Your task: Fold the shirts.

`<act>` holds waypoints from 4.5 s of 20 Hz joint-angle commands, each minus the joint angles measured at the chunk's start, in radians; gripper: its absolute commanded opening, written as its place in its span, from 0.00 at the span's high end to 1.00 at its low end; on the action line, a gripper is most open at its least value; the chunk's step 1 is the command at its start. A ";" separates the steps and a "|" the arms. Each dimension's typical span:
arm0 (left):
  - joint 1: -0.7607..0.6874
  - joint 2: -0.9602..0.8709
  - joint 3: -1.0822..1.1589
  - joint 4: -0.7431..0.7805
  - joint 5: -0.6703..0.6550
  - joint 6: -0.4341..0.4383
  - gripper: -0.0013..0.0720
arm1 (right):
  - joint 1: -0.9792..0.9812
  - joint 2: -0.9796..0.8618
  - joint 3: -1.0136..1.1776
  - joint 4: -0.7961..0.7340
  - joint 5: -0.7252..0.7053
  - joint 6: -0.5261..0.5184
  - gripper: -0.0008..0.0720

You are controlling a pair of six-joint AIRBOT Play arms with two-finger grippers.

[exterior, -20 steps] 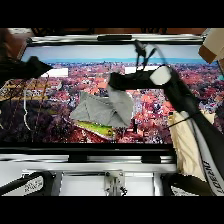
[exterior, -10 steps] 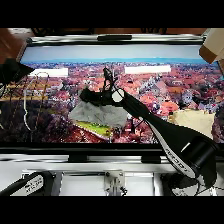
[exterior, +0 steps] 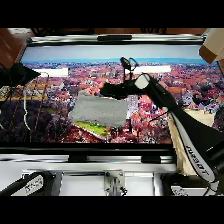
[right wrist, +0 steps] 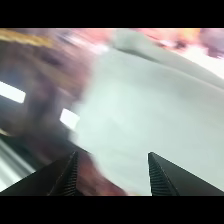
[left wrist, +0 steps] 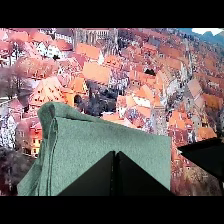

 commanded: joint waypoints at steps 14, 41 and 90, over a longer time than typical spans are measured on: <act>-0.002 0.001 -0.002 0.002 -0.003 0.019 0.93 | -0.183 -0.182 -0.232 0.185 0.049 -0.049 0.09; -0.002 0.001 -0.002 0.000 -0.030 0.073 0.92 | -1.018 0.650 0.072 -0.416 0.814 0.021 0.89; -0.457 -0.138 0.086 0.946 -0.259 -0.308 0.00 | -0.169 0.195 0.143 -0.588 0.477 0.272 0.18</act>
